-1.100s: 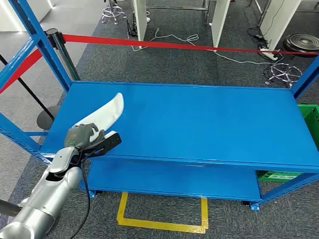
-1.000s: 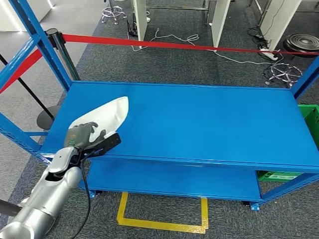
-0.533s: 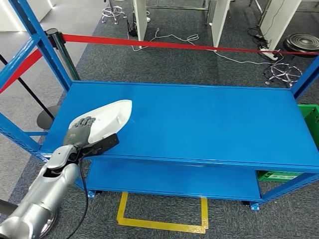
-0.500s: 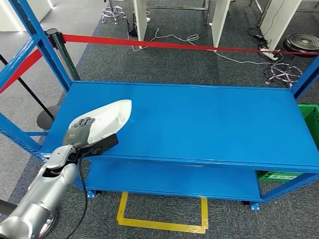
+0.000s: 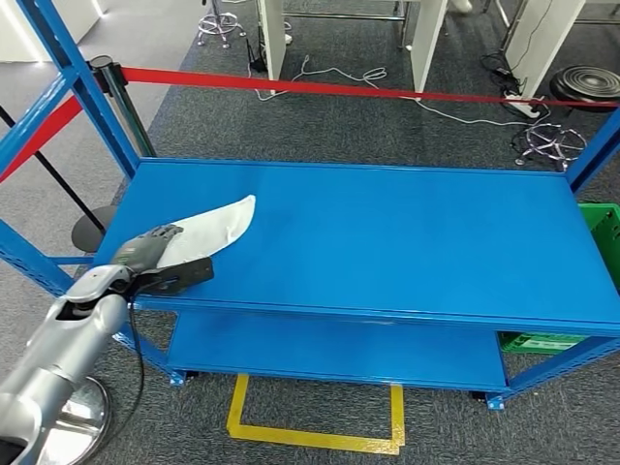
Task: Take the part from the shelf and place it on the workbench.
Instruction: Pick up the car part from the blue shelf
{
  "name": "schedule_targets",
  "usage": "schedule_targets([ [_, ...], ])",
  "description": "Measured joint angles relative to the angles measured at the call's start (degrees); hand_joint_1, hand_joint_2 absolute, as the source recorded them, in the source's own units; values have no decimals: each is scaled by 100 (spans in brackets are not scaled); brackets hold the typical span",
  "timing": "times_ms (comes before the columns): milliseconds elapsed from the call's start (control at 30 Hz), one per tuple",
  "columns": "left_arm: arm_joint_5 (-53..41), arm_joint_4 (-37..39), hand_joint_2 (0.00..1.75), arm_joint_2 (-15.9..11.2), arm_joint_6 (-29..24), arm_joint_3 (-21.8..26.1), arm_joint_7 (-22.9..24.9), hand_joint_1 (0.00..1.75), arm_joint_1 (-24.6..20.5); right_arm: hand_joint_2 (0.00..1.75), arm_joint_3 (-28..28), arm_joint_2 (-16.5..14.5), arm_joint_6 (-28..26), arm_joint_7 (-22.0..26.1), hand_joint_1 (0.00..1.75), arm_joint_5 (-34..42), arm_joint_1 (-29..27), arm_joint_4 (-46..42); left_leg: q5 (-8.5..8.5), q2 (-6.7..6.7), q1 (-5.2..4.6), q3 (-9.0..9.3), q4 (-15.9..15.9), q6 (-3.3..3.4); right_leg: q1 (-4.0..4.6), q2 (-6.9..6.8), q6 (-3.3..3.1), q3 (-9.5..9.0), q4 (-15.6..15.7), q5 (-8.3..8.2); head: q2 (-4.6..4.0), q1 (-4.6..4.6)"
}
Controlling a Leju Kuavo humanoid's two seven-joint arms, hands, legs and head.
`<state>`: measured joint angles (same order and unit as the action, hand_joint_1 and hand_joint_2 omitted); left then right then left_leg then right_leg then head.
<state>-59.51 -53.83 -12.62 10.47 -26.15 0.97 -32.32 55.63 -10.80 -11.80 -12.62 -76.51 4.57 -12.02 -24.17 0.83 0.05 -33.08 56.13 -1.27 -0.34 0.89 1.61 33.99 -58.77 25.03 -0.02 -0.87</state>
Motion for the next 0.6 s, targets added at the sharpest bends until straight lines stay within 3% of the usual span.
schedule_targets([
  [233,170,172,175,-80,-310,-248,104,0,-145,175,0,7,-5,3,0,-14,16,0,1,0,-1,-1,0,1,-2,0,0,-1,0,-1,0,-1],
  [367,196,191,175,-78,-441,-318,168,165,-146,175,0,7,-9,3,0,-16,18,0,1,0,-3,-1,0,2,-4,-1,0,-1,0,-1,0,-1],
  [400,196,193,175,-78,-449,-325,171,172,-146,175,0,7,-9,3,0,-16,19,0,1,0,-3,-1,0,2,-4,-1,0,-1,0,-1,0,-1],
  [600,196,196,175,-76,-457,-333,175,174,-146,175,0,7,-9,3,0,-18,19,0,1,0,-4,-1,0,2,-4,-1,0,-1,0,-1,0,0],
])
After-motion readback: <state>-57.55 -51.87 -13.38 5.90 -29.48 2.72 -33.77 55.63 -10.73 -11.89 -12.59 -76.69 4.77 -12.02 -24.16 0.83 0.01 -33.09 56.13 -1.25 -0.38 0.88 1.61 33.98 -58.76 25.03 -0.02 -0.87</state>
